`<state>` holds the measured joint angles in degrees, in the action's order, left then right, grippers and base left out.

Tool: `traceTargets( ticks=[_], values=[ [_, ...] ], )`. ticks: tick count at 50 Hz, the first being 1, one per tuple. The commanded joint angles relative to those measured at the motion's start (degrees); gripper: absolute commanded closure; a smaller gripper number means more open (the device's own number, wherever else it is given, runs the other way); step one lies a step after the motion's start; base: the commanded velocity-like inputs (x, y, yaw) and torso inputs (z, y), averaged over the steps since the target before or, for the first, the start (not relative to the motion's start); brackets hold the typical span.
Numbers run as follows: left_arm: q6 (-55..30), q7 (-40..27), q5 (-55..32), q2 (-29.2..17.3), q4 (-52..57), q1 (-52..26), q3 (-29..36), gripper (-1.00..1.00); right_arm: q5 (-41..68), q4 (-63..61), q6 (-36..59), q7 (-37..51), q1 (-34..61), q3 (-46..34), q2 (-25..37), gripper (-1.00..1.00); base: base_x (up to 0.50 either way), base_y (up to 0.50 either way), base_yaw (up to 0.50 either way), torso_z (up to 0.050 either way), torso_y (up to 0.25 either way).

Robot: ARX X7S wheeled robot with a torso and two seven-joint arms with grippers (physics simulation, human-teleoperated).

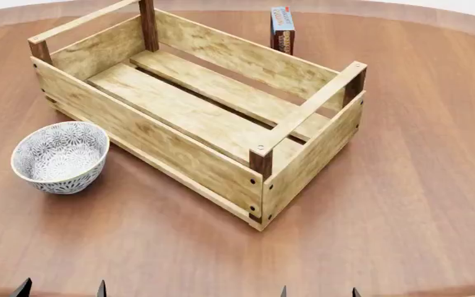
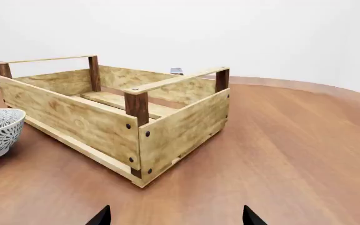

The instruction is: Pick up the salad dressing and put it in the tray.

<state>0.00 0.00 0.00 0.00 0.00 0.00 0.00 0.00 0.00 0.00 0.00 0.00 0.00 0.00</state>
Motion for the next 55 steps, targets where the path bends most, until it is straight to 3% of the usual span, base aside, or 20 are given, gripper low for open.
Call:
traceTargets(
  ticks=[1, 21, 55],
  values=[
    [0.8, -1.1, -0.8, -0.9, 0.4, 0.4, 1.1, -1.00, 0.7, 0.0, -0.4, 1.5, -0.3, -1.4, 0.7, -1.00, 0.00, 0.00, 0.00, 0.000, 0.000],
    [3.1, -4.6, -2.0, -3.7, 0.2, 0.4, 4.3, -1.00, 2.6, 0.3, -1.3, 5.0, -0.3, -4.9, 3.5, -1.00, 0.00, 0.01, 0.00, 0.000, 0.000],
    [3.7, -7.7, -2.9, -6.1, -0.9, 0.0, 7.4, -1.00, 4.8, 1.3, -2.5, 5.2, -0.2, -9.5, 6.3, -1.00, 0.00, 0.47, 0.00, 0.000, 0.000]
  ],
)
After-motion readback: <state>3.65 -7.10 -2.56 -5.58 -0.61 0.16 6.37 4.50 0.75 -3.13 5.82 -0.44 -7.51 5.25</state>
